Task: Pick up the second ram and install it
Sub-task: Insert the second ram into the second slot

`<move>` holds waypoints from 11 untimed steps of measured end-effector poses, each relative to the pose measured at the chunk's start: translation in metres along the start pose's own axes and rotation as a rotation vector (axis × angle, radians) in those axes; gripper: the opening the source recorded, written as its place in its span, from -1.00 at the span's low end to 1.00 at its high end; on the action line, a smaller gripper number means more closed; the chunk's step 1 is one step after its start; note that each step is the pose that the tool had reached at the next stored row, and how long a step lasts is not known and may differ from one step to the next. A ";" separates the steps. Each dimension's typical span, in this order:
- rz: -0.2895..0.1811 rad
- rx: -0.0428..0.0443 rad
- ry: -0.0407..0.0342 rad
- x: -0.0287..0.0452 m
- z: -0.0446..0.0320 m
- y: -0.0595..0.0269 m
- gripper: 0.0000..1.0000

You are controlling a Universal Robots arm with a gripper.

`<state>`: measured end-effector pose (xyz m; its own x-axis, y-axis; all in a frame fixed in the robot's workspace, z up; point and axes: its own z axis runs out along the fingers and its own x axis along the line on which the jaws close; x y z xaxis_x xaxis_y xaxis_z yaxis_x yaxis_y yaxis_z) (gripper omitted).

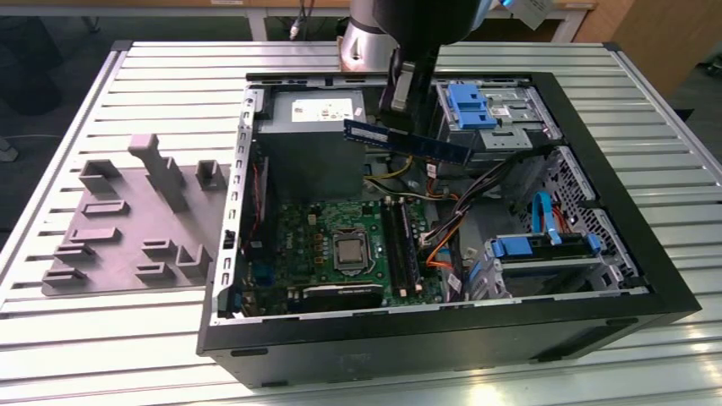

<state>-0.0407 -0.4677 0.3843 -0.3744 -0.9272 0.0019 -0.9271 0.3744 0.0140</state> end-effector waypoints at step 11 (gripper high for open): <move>0.158 -0.0002 -0.0020 0.0000 0.0010 0.0000 -0.73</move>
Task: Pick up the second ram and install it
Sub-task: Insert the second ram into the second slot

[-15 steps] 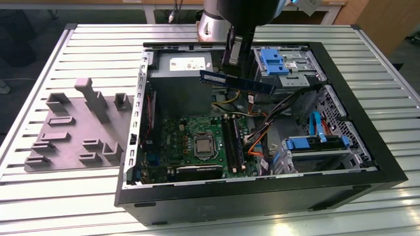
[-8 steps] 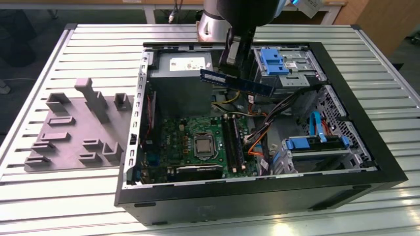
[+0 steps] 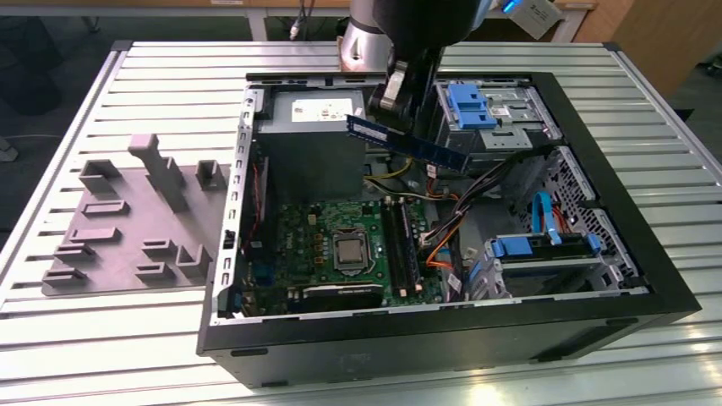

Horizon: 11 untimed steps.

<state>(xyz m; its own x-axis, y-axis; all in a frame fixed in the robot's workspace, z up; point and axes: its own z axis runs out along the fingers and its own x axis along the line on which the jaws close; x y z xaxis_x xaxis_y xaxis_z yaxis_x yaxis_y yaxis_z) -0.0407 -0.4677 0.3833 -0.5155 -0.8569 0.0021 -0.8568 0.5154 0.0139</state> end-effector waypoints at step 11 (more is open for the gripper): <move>0.199 -0.0003 -0.0026 0.0000 0.0019 -0.0001 -0.73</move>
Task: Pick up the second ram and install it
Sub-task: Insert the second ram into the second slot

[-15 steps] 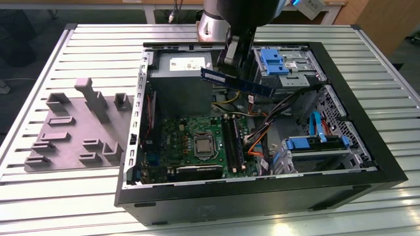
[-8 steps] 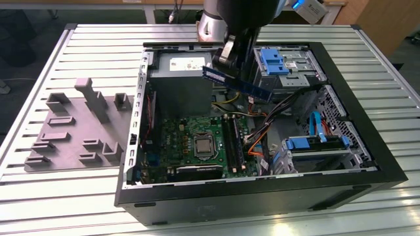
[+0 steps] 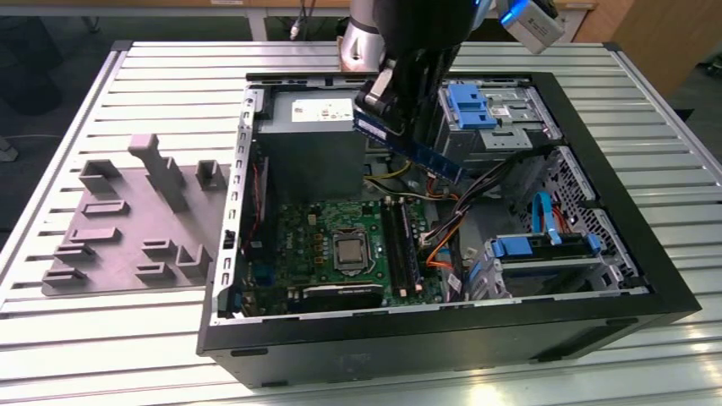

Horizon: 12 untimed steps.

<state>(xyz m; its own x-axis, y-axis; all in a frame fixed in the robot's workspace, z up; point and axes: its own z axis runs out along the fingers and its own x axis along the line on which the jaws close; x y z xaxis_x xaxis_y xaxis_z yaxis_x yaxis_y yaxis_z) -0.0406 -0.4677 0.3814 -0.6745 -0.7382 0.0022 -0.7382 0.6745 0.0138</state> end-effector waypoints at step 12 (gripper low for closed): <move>0.084 -0.0001 -0.0012 0.0000 0.0007 0.0000 -0.73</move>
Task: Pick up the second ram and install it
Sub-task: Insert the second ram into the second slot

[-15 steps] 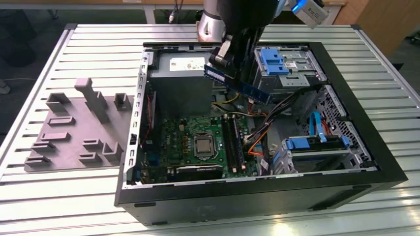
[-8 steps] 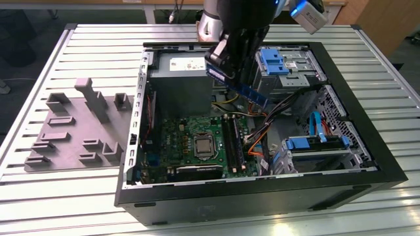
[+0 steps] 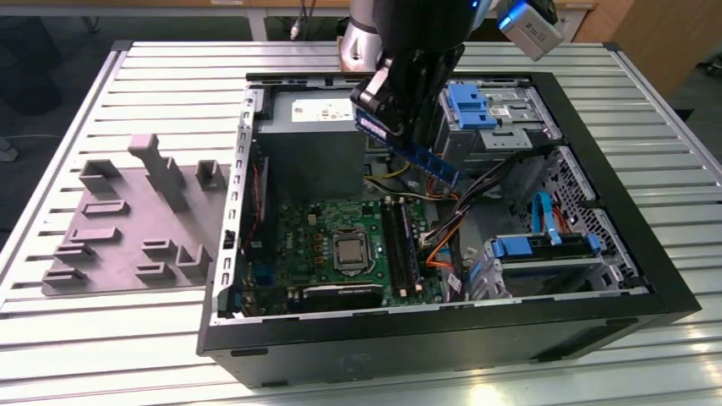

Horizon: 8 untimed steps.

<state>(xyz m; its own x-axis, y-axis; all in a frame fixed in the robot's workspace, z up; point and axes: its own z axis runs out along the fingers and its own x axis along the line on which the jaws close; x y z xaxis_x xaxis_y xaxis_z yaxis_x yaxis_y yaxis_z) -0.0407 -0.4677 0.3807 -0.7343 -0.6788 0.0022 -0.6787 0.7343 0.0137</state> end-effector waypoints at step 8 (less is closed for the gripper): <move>0.002 0.0000 0.0000 0.0000 0.0000 0.0000 -0.73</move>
<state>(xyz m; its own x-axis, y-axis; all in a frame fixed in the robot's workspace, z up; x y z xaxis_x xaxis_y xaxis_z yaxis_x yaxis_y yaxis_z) -0.0407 -0.4677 0.3807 -0.7358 -0.6772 0.0022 -0.6771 0.7358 0.0138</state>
